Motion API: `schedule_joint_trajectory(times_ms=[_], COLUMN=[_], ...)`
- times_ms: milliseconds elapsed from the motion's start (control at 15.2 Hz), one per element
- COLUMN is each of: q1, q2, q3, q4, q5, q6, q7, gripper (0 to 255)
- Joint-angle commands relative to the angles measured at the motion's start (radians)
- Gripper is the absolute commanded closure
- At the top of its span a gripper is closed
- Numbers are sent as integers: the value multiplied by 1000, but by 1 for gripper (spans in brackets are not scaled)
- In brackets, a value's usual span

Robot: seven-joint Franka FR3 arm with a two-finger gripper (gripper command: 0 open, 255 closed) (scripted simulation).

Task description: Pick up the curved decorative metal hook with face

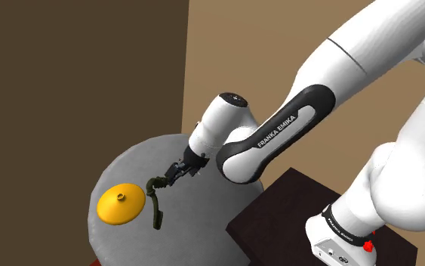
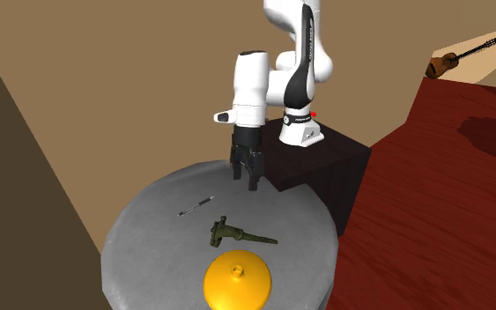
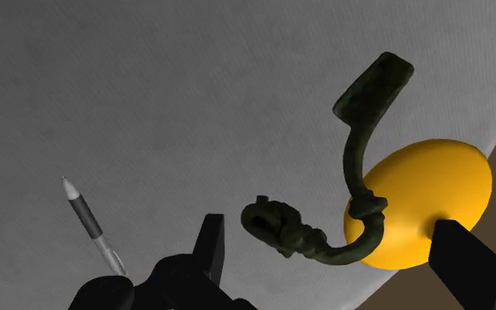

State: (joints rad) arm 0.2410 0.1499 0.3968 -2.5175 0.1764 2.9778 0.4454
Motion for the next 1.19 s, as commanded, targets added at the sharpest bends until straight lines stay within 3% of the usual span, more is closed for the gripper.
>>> schedule_joint_trajectory(times_ms=[0, 198, 396, 1056, 1122], q1=[53, 159, 247, 275, 275], q2=[92, 210, 324, 437, 438], q3=[-47, -133, -195, -224, -224], q4=[50, 134, 229, 268, 270], q5=[-86, -146, -162, -167, -167], q6=[58, 120, 167, 243, 242], q7=[74, 141, 173, 170, 169], gripper=[0, 0, 0, 0, 255])
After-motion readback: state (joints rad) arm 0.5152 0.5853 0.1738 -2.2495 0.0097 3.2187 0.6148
